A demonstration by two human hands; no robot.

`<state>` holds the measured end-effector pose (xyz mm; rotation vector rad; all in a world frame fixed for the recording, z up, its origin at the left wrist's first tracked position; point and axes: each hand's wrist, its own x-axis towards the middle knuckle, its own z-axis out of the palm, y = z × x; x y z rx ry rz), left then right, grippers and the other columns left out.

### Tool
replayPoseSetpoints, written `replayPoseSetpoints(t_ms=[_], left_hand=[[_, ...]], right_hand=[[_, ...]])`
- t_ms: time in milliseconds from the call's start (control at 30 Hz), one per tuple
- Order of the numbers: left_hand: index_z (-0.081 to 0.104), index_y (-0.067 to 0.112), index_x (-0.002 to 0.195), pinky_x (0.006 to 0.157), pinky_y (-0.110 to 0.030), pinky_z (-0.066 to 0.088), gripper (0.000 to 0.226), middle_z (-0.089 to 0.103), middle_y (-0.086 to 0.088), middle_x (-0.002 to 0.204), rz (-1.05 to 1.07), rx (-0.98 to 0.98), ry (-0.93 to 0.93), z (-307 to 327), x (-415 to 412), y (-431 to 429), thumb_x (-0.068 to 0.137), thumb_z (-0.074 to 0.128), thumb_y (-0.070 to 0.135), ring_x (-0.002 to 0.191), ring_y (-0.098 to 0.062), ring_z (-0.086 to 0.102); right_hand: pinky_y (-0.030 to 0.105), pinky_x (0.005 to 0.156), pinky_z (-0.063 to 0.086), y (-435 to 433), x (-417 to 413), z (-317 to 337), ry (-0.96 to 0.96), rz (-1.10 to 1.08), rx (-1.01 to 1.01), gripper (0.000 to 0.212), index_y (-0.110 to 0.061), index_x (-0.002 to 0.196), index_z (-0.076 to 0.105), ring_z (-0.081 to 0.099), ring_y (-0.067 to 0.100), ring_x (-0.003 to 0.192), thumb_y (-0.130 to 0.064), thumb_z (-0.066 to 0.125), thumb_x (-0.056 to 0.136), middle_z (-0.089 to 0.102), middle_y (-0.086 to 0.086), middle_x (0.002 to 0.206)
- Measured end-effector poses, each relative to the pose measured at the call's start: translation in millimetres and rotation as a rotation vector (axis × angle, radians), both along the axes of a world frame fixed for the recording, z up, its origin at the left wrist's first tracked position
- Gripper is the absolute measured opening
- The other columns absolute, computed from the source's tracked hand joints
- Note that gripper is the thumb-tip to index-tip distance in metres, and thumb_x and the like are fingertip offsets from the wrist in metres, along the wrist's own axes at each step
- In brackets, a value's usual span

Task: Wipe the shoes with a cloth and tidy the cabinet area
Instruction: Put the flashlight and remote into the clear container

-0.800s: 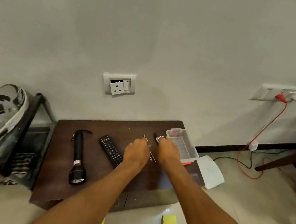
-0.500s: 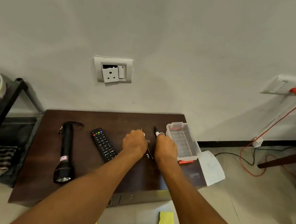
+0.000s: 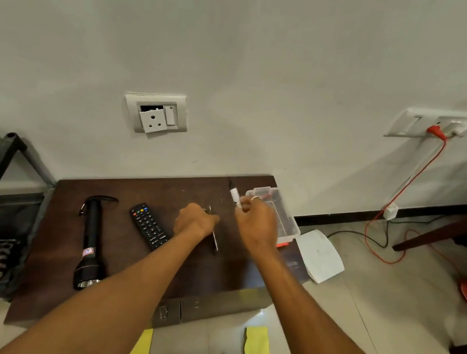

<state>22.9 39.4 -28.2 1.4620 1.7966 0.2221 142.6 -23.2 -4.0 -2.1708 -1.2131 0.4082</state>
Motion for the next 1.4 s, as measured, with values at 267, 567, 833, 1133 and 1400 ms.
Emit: replayPoseSetpoints(t_ms=[267,567,833,1133,1400], left_hand=[[0.046,0.014,0.052,0.045,-0.025,0.031,0.051,0.047,0.003,0.052,0.036,0.06,-0.353,35.0,67.1,-1.5,0.085,0.075,0.039,0.045,-0.012,0.041],[0.071,0.012,0.111,0.078,-0.034,0.055,0.033,0.071,-0.01,0.114,-0.12,0.109,-0.134,19.6,103.1,-13.4,0.087,0.071,0.035,0.103,-0.031,0.069],[0.071,0.008,0.112,0.073,-0.034,0.054,0.033,0.072,-0.011,0.109,-0.141,0.119,-0.166,24.7,86.5,-12.5,0.085,0.071,0.027,0.1,-0.031,0.07],[0.064,0.012,0.06,0.073,-0.038,0.055,0.042,0.072,-0.004,0.075,0.047,0.339,-0.141,26.4,-37.9,-24.7,0.09,0.065,0.042,0.081,-0.031,0.068],[0.071,0.02,0.112,0.091,-0.042,0.048,0.032,0.061,-0.009,0.125,0.083,0.325,0.187,33.7,-144.0,-14.5,0.09,0.065,0.043,0.118,-0.035,0.056]], right_hand=[[0.03,0.079,0.052,-28.0,77.9,0.9,0.015,-0.225,-0.056,0.028,-0.017,0.119,0.072,0.07,0.024,0.103,-0.031,0.071,0.094,0.075,0.004,0.115],[0.031,0.074,0.053,-36.0,79.8,-19.5,-0.095,-0.197,-0.178,0.021,-0.018,0.106,0.072,0.07,0.022,0.092,-0.036,0.071,0.095,0.074,0.003,0.103],[0.033,0.077,0.056,-37.6,75.1,-17.7,-0.148,-0.177,-0.147,0.017,-0.015,0.102,0.07,0.071,0.023,0.09,-0.031,0.068,0.098,0.075,0.005,0.102],[0.029,0.076,0.054,-23.1,-10.3,4.3,-0.125,0.168,0.017,0.012,-0.017,0.1,0.075,0.07,0.017,0.091,-0.028,0.072,0.094,0.076,0.0,0.097],[0.031,0.085,0.053,-5.9,-96.1,-10.6,0.049,0.408,-0.269,0.065,-0.023,0.135,0.061,0.066,0.013,0.104,-0.052,0.081,0.081,0.07,-0.002,0.116]])
